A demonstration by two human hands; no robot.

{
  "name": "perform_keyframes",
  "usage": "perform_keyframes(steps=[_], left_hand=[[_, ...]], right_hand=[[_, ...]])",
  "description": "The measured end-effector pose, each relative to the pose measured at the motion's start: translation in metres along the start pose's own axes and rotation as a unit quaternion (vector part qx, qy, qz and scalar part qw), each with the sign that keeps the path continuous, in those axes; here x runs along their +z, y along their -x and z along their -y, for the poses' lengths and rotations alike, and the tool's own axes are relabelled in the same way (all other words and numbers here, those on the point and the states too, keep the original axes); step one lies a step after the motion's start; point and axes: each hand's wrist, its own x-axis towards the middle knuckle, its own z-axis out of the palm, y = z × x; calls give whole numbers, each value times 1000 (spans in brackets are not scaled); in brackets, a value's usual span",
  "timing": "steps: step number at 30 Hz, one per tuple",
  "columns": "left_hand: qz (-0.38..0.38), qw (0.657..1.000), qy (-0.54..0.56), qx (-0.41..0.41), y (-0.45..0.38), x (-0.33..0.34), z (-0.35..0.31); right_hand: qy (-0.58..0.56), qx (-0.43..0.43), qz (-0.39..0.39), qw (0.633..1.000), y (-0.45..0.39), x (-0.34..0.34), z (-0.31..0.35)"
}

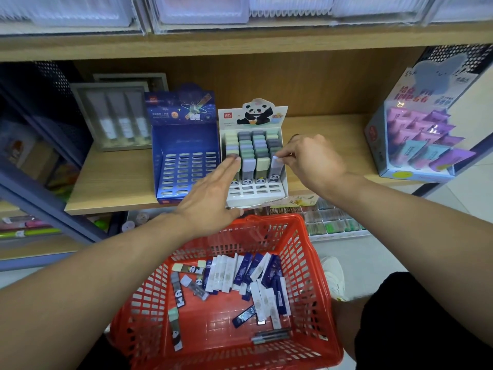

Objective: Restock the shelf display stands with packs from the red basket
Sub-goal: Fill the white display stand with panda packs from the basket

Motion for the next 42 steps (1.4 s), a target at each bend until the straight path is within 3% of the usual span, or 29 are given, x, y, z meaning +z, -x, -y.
perform_keyframes(steps=[21,23,26,28,30,33,36,40,42], left_hand=[[19,1000,-2,-16,5,1,-2],[-55,998,-7,-6,8,3,-1],[-269,962,3,40,13,10,-2],[-289,955,29,68,19,18,-2],[-202,975,16,90,27,28,4],[14,994,-91,51,38,54,25],[204,968,-128,-67,53,97,51],[312,920,-112,-210,95,175,82],[362,900,-88,-225,118,207,90]], right_hand=[[43,56,24,997,-3,2,2],[58,18,10,998,3,-7,12],[19,-91,-51,994,18,-17,37],[-14,-177,-1,984,33,-10,52],[7,-218,116,969,56,15,59],[68,-224,252,939,85,61,52],[100,-200,304,926,89,86,35],[156,-194,408,878,92,108,19],[183,-215,447,849,101,126,16]])
